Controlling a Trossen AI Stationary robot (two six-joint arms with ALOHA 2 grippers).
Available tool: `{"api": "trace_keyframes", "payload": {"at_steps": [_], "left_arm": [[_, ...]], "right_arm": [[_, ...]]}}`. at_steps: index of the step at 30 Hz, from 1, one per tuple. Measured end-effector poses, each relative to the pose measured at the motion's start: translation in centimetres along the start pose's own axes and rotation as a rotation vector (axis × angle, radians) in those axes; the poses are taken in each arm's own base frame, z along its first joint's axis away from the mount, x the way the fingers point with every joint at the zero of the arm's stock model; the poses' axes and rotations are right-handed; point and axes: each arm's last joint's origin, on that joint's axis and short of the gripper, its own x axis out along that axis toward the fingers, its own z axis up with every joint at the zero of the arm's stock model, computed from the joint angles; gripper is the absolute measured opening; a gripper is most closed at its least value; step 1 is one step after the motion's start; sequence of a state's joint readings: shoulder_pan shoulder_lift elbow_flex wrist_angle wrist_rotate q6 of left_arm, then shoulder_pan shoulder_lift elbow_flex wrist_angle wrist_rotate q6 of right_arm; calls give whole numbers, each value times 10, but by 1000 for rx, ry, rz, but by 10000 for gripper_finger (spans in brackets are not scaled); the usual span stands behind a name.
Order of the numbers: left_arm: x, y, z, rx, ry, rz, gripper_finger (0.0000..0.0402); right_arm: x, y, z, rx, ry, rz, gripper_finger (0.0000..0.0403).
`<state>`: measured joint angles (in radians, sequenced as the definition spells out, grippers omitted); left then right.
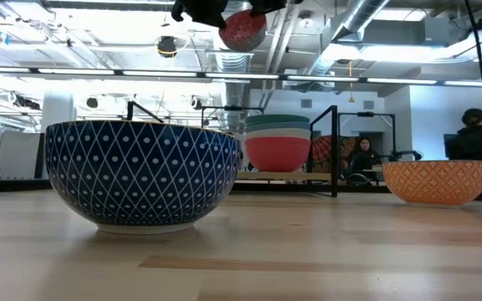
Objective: Place and stack bowls onto a shelf
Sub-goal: Put the red patterned bowl on the shelf
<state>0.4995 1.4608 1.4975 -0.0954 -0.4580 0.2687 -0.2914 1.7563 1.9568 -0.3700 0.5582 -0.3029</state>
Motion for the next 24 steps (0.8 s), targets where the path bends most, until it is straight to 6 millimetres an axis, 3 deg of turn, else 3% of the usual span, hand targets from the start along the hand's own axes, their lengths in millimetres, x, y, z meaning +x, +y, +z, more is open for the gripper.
{"api": "trace_keyframes", "payload": {"at_steps": [12,24], "left_arm": [[1,-2,-10,4,92,-7,2],[-1,-3,-13,-9,127,-1,1]], "right_arm": [[4,13,-4,-30,-10,146,65],[11,2,-13,30,56,119,67]]}}
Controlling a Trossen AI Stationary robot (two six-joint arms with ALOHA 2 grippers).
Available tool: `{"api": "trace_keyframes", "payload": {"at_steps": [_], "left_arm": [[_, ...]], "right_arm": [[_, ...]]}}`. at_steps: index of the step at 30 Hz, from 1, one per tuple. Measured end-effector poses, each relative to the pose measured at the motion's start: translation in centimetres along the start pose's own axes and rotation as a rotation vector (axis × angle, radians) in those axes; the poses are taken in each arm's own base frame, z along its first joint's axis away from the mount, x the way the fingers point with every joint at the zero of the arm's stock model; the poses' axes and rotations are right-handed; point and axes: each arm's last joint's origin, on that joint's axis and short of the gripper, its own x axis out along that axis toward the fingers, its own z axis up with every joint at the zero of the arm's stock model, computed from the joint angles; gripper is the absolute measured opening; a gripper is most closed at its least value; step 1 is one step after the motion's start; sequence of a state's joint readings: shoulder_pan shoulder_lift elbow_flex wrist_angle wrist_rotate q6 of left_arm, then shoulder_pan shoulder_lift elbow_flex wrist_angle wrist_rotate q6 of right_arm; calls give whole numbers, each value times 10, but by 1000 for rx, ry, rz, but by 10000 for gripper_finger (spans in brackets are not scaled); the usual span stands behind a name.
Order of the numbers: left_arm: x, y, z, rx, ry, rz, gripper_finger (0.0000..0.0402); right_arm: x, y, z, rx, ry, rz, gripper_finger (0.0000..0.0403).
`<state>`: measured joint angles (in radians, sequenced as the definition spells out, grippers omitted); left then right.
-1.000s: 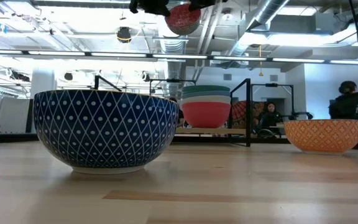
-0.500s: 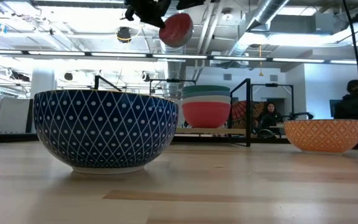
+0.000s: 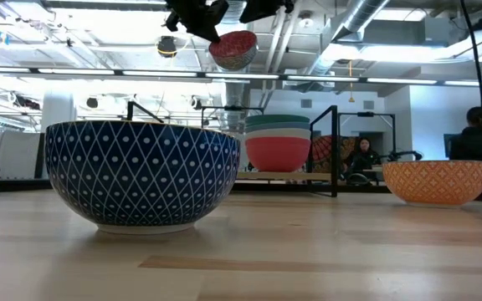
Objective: Place and stack bowls onto a shelf
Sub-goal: Put the red patterned bowl on the shelf
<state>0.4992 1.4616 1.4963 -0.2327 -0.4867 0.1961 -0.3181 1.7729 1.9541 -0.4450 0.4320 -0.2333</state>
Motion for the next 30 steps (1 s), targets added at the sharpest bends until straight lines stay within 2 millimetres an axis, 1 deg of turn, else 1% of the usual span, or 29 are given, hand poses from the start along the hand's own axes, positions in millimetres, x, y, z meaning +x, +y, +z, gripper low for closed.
{"api": "trace_keyframes", "payload": {"at_steps": [11,27,30], "left_arm": [[-2,0,0,2,8,-3,0],[-2,0,0,9,12,-4,0],[-3,1,0,23,11,-4,0]], "right_arm": [[4,-9,-2,81,10,-31,68],[4,-9,-3,85,12,-22,68],[4,-8,-3,107,12,-16,73]]}}
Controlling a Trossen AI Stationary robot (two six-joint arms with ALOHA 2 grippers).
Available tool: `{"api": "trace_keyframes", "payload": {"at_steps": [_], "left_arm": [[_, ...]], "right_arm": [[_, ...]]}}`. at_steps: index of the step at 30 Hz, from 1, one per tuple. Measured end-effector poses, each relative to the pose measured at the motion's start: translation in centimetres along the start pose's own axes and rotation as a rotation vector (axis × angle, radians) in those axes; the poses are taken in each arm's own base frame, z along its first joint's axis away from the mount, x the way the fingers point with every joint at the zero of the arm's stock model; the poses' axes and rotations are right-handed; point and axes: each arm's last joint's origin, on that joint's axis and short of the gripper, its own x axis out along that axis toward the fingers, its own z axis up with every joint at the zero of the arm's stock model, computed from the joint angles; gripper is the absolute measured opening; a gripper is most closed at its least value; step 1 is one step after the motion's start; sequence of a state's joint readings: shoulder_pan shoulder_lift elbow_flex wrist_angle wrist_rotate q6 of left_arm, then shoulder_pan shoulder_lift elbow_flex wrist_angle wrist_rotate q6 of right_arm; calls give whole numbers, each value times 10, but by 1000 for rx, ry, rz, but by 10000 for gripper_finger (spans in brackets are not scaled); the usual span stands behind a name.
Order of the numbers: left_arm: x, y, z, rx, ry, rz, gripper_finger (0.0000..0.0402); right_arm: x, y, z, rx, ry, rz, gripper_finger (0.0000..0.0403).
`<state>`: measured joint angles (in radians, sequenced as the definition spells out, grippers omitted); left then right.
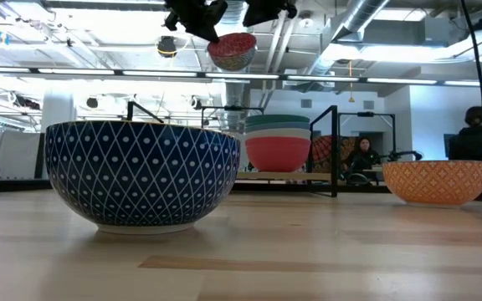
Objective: Place and stack bowls onto a shelf
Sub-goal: Put the red patterned bowl on the shelf
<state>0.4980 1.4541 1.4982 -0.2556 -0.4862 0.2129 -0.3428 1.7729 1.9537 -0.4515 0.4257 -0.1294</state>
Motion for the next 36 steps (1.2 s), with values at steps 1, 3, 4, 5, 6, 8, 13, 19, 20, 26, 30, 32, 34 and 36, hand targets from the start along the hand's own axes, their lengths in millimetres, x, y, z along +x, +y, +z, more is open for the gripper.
{"api": "trace_keyframes", "payload": {"at_steps": [1,3,4,5,6,8,13,19,20,26,30,32,34,36], "left_arm": [[-1,0,0,4,1,0,0],[-2,1,1,1,-4,1,0],[-2,1,1,0,-5,1,0],[-2,3,1,0,-2,3,0],[-2,4,1,2,1,4,0],[-3,5,1,1,2,8,0],[-5,13,0,-12,19,23,0],[-6,24,-3,-47,41,22,0],[-6,26,-4,-51,50,21,0],[-4,32,-8,-71,72,0,0],[-1,38,-13,-68,104,-55,0],[1,44,-19,-74,140,-99,0],[3,52,-26,-104,188,-126,0],[5,61,-31,-136,225,-136,0]], "right_arm": [[0,0,0,6,2,5,79],[1,-1,-1,17,9,4,97],[1,-2,-2,20,15,6,109],[1,-2,-2,21,20,7,123],[1,-2,-3,19,25,7,138],[1,-3,-4,16,31,6,169],[-2,-4,-2,19,25,5,229],[-11,-11,5,53,-8,-3,243],[-14,-13,6,60,-8,-4,243],[-25,-33,8,99,12,-38,243],[-37,-48,7,135,50,-62,243],[-46,-55,9,148,53,-72,243],[-56,-63,13,176,34,-83,243],[-66,-72,15,199,31,-98,243]]}}
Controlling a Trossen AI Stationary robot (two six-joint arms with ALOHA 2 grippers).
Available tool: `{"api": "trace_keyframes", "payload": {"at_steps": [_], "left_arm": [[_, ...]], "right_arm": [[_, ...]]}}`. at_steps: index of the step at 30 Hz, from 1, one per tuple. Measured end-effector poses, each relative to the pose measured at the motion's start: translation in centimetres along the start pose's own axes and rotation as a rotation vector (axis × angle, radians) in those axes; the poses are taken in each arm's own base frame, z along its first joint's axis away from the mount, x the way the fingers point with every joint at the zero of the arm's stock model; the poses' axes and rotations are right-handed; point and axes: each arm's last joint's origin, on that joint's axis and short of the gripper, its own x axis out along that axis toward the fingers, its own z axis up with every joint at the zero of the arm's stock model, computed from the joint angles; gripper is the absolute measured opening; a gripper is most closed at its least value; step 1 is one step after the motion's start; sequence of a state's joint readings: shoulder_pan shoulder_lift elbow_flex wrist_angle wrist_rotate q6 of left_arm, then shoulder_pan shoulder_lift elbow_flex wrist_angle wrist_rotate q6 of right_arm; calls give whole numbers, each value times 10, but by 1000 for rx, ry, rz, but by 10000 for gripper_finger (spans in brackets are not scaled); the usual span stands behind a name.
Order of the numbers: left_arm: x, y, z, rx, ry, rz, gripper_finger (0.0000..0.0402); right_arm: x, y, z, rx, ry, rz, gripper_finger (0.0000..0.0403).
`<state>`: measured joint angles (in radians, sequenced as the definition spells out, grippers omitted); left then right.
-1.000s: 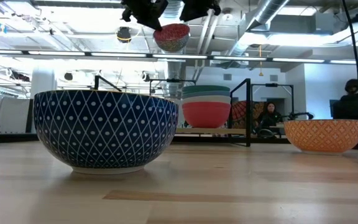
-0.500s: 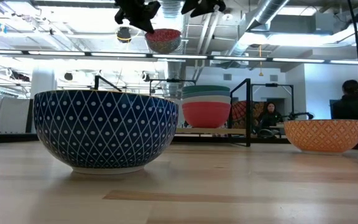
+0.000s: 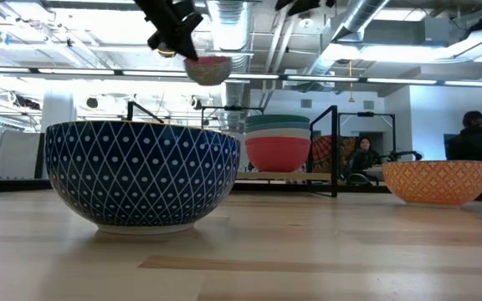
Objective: Place and stack bowls onto a shelf
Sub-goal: Put the red patterned bowl on the shelf
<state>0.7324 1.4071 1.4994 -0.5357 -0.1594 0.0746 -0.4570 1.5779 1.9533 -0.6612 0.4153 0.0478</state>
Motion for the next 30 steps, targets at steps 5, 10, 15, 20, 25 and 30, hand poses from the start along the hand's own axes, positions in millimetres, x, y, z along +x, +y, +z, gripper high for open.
{"api": "trace_keyframes", "payload": {"at_steps": [5,10,15,20,25,30], "left_arm": [[4,16,-10,-38,63,-28,0],[30,15,-28,-49,174,-112,0],[63,5,-45,-10,286,-167,0],[96,-2,-70,16,427,-236,0],[124,-8,-94,53,542,-257,0],[134,-9,-102,92,577,-235,0]], "right_arm": [[0,-21,-6,30,83,-65,243],[0,-25,-8,66,100,-87,243],[-4,-27,-13,87,152,-115,244],[-7,-31,-28,102,288,-184,243],[-15,-27,-43,106,350,-233,243],[-35,-30,-63,162,365,-267,243]]}}
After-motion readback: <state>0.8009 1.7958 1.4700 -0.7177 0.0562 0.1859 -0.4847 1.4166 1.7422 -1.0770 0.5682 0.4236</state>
